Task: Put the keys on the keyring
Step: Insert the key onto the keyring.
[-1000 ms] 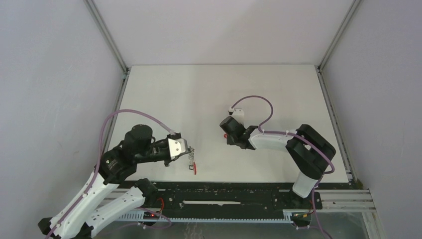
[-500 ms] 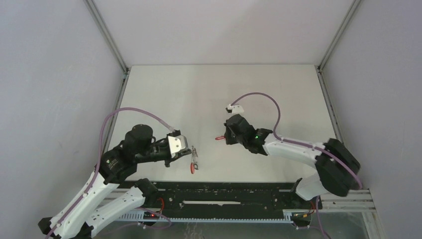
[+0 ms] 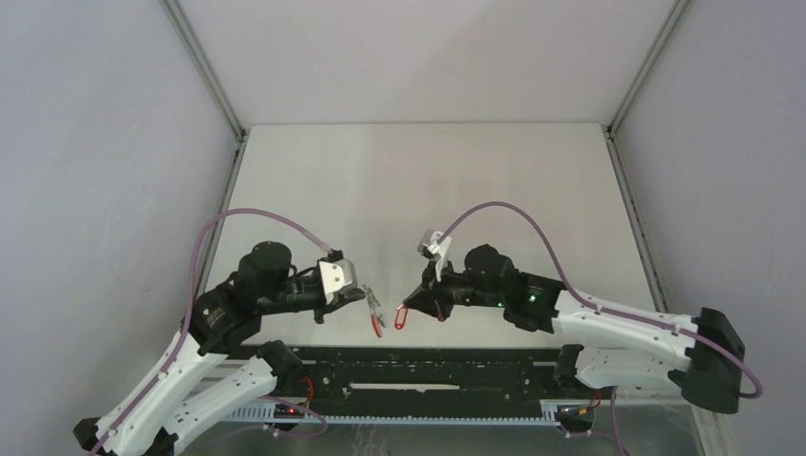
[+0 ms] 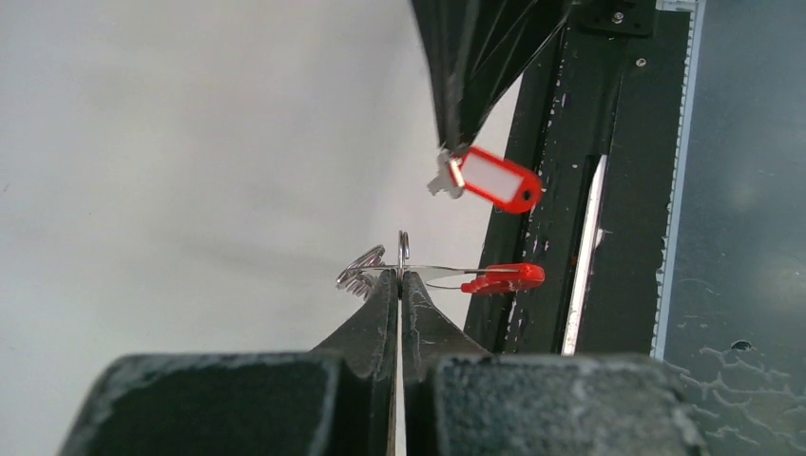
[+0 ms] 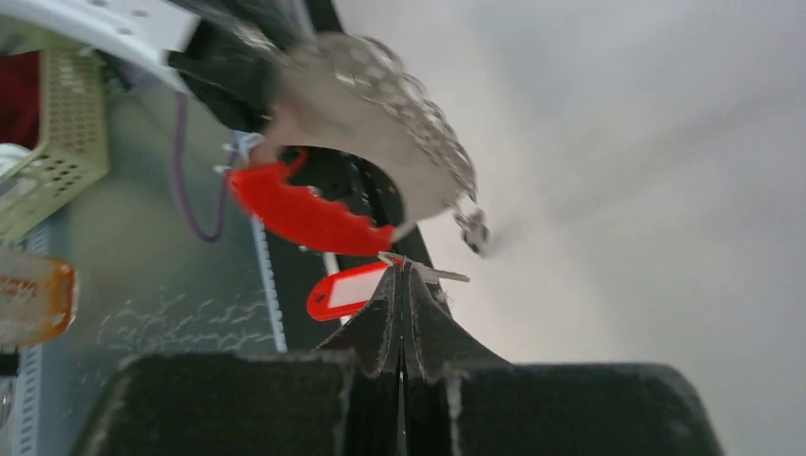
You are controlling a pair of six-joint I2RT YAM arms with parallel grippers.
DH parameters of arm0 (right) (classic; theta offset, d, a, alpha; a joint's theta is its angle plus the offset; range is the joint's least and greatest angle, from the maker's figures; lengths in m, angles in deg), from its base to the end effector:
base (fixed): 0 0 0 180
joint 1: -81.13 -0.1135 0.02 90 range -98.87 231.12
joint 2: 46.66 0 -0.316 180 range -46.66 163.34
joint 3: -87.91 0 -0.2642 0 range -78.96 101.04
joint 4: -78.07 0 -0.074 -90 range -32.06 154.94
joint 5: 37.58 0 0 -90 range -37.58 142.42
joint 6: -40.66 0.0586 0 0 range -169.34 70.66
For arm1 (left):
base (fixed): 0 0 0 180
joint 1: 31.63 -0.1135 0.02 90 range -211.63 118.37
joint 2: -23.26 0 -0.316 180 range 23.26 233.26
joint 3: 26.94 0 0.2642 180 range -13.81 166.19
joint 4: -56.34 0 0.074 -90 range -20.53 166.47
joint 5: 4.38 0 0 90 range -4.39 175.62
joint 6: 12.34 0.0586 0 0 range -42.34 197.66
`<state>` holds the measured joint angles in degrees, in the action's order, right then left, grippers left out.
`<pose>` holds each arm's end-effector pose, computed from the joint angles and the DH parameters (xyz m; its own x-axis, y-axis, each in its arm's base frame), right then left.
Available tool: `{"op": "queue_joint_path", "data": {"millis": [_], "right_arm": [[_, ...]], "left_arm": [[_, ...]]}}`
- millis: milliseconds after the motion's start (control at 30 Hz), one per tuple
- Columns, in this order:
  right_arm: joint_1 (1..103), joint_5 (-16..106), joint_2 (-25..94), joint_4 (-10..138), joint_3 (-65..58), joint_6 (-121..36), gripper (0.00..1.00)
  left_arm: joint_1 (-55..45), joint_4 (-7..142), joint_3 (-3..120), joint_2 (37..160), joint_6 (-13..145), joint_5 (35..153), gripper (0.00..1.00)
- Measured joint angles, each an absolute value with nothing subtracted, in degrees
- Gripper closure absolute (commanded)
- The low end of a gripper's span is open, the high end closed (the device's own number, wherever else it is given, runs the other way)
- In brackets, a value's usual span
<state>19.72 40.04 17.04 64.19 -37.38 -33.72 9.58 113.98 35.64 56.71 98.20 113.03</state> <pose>0.1143 0.2359 0.3045 -0.4355 -0.2495 -0.8649 -0.8669 0.3750 0.3283 0.0558 -0.0848 0.3561 -0.0243 0.4353 -0.9000 0.9586 0.2655 0.1025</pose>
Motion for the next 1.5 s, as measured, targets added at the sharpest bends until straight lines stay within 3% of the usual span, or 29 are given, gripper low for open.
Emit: {"op": "queue_joint_path", "data": {"millis": [233, 900, 1500], "right_arm": [[17.07, 33.37, 10.59, 68.47, -37.10, -40.87, 1.00], [11.72, 36.56, 19.38, 69.72, -25.21, -47.14, 1.00], [11.61, 39.05, 20.65, 55.84, -21.75, -51.93, 1.00]], "left_arm": [[9.58, 113.69, 35.64, 56.73, 97.54, 114.02, 1.00], [9.58, 113.48, 35.64, 58.92, 97.10, 114.17, 1.00], [9.61, 113.28, 35.64, 59.20, 97.12, 112.55, 1.00]]}}
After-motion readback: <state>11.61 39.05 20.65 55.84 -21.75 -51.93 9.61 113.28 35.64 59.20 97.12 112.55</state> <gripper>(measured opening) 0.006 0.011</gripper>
